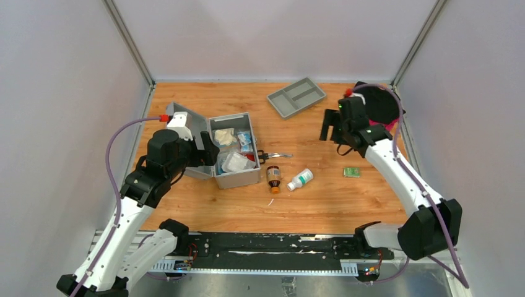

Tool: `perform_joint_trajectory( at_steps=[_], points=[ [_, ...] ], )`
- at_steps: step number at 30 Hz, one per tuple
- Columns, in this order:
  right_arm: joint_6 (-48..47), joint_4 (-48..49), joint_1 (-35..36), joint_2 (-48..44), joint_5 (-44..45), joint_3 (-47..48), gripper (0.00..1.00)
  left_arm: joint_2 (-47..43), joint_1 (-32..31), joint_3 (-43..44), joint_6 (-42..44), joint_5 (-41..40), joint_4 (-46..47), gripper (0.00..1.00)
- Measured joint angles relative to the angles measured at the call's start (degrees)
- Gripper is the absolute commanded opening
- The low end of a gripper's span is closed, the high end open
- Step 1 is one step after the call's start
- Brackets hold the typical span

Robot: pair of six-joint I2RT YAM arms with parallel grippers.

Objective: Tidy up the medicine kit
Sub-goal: Pick up the medical item at the center of the board.

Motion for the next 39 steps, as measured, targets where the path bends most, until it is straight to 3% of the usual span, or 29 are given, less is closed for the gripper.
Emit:
perform_joint_trajectory(
  at_steps=[6,12,26,39],
  points=[
    [2.6,-3.4,-13.2,-3.3,1.6,-6.7,0.99,0.0,0.0,-0.9,0.0,0.6,1.1,1.0],
    [-0.4,-6.0,-19.4,-1.0,-0.9,-9.9,0.99,0.3,0.0,-1.7,0.1,1.5,2.2,1.0],
    [-11.5,-6.4,-22.9,11.5,-9.5,-10.4,0.99,0.8,0.0,-2.2,0.2,3.3,2.8,1.0],
    [-15.5,-6.2,-24.2,21.4,-12.1,-7.8,0.86,0.8,0.0,-2.2,0.1,4.5,2.8,1.0]
  ],
)
